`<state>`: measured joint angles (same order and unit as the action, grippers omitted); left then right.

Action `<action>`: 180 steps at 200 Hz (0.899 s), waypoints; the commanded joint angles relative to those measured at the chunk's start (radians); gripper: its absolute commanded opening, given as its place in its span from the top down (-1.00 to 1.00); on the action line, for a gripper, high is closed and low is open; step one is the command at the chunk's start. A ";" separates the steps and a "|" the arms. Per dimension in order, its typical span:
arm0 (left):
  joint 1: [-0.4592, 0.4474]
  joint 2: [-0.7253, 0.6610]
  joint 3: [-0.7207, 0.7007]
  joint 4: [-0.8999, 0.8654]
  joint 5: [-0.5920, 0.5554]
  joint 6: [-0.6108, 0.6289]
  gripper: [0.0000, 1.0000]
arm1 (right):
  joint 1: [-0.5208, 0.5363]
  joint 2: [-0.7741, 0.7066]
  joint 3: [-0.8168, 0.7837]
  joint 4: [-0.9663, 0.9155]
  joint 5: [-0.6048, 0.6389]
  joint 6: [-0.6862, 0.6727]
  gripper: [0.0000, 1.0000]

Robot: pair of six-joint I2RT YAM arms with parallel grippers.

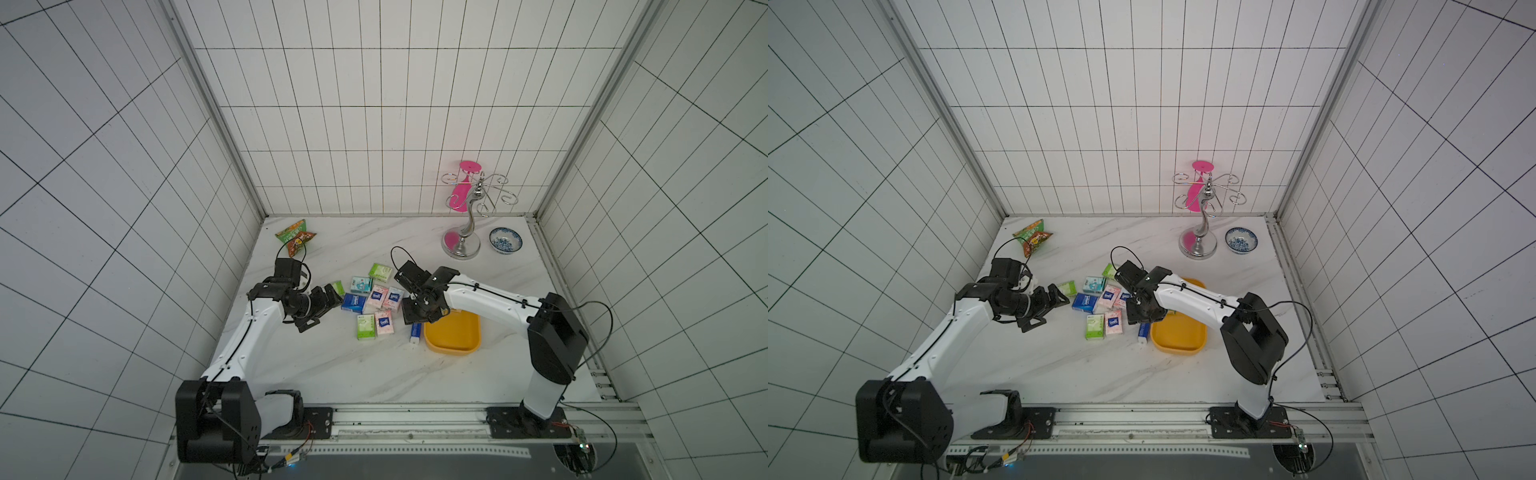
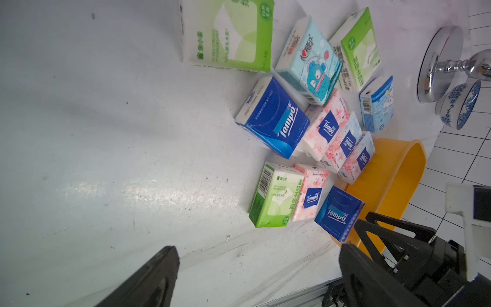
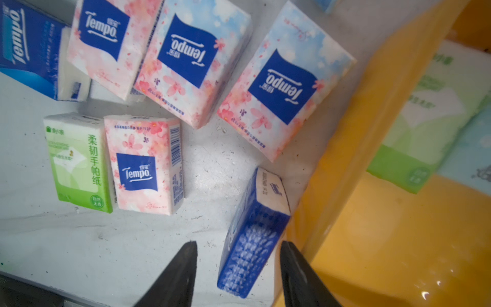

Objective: Put the pocket tissues into the storage box
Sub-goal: Adjust the storage box at the center of the board, then pick up the pocket tissues from the center of the board.

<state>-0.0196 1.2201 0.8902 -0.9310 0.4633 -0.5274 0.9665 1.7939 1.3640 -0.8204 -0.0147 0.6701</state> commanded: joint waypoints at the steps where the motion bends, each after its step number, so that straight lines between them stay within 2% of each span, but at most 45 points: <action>1: -0.014 -0.018 0.005 -0.002 -0.020 0.019 -0.95 | 0.011 0.022 0.031 -0.087 0.062 0.041 -0.10; 136: -0.020 -0.037 -0.005 0.005 -0.034 0.015 -0.95 | 0.024 0.147 0.109 -0.083 0.068 0.039 -0.11; 158: -0.020 -0.037 -0.003 0.005 -0.034 0.014 -0.95 | 0.024 0.158 0.112 -0.091 0.078 0.038 -0.03; 180: -0.020 -0.037 -0.002 0.005 -0.035 0.012 -0.95 | 0.024 0.167 0.112 -0.092 0.078 0.037 0.21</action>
<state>-0.0368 1.1980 0.8902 -0.9360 0.4408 -0.5232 0.9833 1.9423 1.4380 -0.8856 0.0383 0.7052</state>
